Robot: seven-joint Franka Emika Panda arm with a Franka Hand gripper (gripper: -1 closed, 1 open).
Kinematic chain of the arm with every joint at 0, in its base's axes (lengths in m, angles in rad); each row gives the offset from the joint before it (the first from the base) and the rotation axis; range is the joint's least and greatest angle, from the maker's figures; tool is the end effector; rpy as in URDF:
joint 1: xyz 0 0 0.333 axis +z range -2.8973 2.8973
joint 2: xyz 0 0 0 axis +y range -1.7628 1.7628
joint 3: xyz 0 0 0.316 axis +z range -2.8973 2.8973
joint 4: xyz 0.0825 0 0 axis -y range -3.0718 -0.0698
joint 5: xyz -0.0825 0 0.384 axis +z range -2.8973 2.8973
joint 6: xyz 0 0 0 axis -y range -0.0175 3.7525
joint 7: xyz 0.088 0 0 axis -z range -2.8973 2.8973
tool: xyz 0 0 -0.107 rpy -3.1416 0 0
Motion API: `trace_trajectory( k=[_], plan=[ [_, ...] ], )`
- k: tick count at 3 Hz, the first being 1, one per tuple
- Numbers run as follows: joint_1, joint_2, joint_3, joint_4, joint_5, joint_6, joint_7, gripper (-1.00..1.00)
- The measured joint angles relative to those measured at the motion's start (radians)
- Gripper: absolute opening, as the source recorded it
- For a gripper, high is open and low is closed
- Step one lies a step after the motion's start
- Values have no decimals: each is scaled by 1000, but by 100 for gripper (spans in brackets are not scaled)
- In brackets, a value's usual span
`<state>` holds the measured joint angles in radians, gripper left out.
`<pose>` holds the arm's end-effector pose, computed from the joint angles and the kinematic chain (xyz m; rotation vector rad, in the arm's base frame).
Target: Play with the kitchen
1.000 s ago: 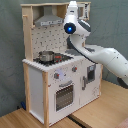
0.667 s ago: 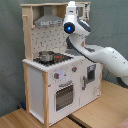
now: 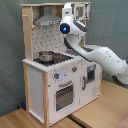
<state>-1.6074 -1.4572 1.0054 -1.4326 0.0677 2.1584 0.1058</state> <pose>0.5122 0.3724 0.6925 1.4283 -0.0259 1.0566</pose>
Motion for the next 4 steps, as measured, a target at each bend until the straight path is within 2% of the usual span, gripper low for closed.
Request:
trace_trajectory(
  k=[1,2,3,4],
  plan=[
    [-19,21,-15,6,-1,-84,-46,-100],
    [10,23,-28,-38,0,-170,-49,-100],
    [70,25,-30,-117,2,-159,-52,-100],
    [124,27,-37,-192,11,-115,-54,-100]
  ],
)
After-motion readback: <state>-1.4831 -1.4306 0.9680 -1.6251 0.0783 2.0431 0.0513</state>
